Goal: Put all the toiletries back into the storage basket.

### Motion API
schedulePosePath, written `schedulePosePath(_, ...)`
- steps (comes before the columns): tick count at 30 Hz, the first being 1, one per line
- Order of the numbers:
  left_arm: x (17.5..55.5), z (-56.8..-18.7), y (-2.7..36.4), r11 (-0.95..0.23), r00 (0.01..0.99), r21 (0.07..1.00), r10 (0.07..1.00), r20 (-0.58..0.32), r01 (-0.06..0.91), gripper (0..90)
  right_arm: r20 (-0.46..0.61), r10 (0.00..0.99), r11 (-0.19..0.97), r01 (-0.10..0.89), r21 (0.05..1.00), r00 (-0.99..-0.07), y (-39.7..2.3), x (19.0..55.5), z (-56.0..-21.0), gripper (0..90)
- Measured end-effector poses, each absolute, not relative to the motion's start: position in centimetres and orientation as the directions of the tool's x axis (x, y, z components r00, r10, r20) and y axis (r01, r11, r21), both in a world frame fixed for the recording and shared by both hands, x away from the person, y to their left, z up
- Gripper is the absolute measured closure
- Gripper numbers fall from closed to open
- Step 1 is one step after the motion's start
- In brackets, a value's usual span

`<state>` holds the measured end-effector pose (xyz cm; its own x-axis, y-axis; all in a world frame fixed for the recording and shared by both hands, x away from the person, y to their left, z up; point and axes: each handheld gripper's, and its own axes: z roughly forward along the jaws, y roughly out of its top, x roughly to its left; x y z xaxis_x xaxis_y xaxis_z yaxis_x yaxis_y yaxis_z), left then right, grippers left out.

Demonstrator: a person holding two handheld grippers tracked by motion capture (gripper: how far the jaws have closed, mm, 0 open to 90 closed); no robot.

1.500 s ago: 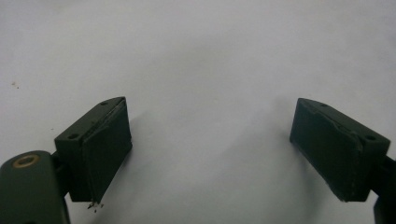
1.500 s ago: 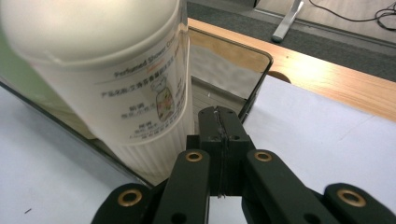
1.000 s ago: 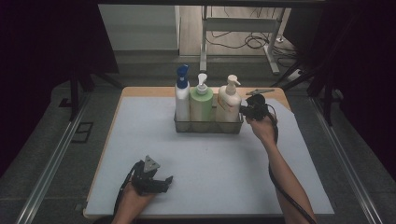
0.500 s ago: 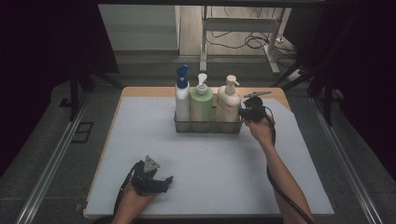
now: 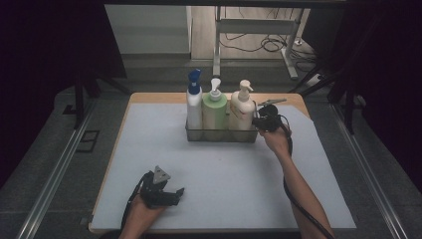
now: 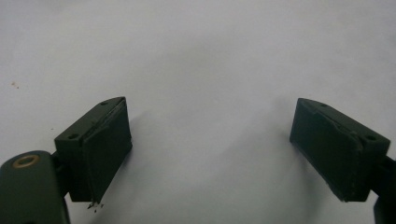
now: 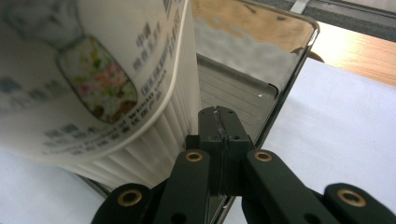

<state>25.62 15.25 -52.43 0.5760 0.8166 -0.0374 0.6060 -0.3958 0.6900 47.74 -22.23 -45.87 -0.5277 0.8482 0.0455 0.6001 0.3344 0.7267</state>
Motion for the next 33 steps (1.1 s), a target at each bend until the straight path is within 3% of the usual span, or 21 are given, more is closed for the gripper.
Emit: schedulePosePath(33, 25.6, -52.4, 15.3, -0.396, 0.576, 0.690, 0.817, -0.037, 0.606, 12.2, 0.043, 0.811, 0.373, 0.574, 0.729, -0.583, -19.9, 47.3, -46.0, 89.5)
